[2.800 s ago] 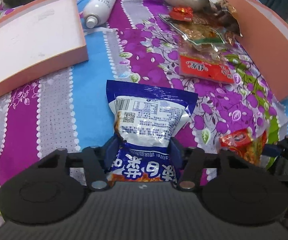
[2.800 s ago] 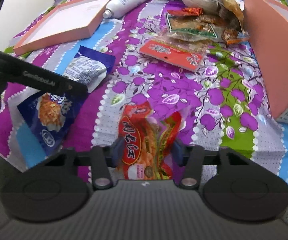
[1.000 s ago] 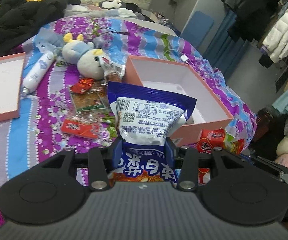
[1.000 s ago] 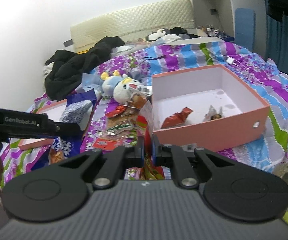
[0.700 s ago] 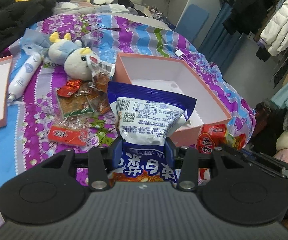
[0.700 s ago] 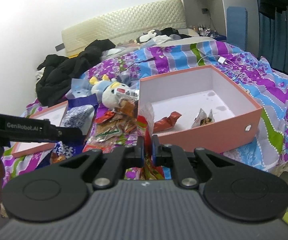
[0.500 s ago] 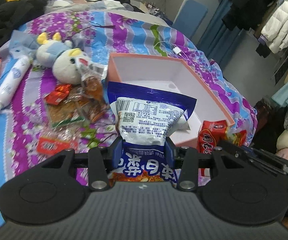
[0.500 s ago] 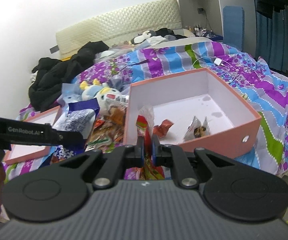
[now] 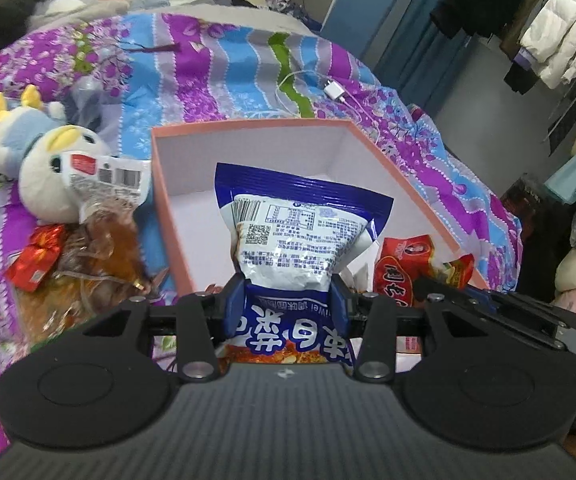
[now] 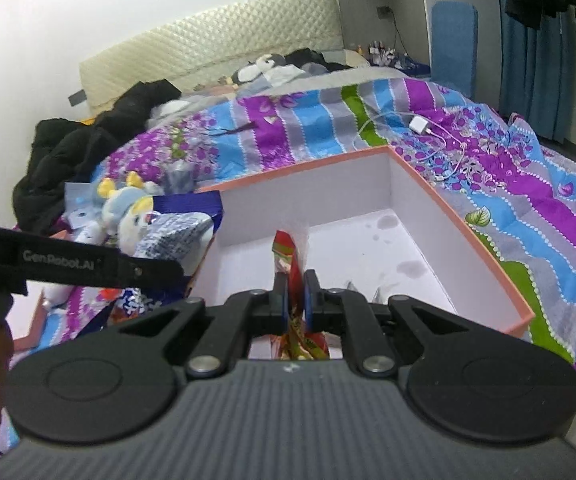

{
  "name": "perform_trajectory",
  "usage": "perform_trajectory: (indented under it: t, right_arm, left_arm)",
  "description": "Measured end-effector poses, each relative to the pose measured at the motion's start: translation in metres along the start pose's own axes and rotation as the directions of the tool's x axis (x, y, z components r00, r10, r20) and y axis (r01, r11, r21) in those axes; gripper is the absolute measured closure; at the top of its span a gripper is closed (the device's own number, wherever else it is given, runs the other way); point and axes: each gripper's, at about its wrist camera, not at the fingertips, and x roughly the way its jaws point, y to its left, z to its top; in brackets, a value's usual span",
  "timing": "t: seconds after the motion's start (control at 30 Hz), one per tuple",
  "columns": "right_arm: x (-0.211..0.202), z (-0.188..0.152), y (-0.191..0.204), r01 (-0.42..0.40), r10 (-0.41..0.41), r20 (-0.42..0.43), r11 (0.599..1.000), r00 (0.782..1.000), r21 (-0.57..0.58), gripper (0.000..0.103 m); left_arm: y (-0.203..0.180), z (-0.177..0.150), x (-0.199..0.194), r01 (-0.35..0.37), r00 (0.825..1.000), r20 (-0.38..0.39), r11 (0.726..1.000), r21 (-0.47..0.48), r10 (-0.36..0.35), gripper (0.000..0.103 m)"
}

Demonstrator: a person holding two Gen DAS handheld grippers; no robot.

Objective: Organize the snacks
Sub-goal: 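Carry the blue bag and red-orange bag toward the pink box with both tools, then open both tools to drop the bags into the pink box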

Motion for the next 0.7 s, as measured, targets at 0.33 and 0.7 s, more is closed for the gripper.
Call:
perform_trajectory:
  t: [0.33, 0.7]
  right_arm:
    - [0.066, -0.002, -0.023, 0.015, -0.012, -0.090, 0.999, 0.996, 0.037, 0.092]
    - [0.066, -0.006, -0.023, 0.062, -0.056, -0.107, 0.997, 0.993, 0.050, 0.056]
  left_arm:
    - [0.014, 0.020, 0.063, -0.004, 0.999, -0.045, 1.000, 0.006, 0.004, 0.053]
    - [0.014, 0.024, 0.047, -0.009, 1.000, -0.003, 1.000, 0.024, 0.009, 0.028]
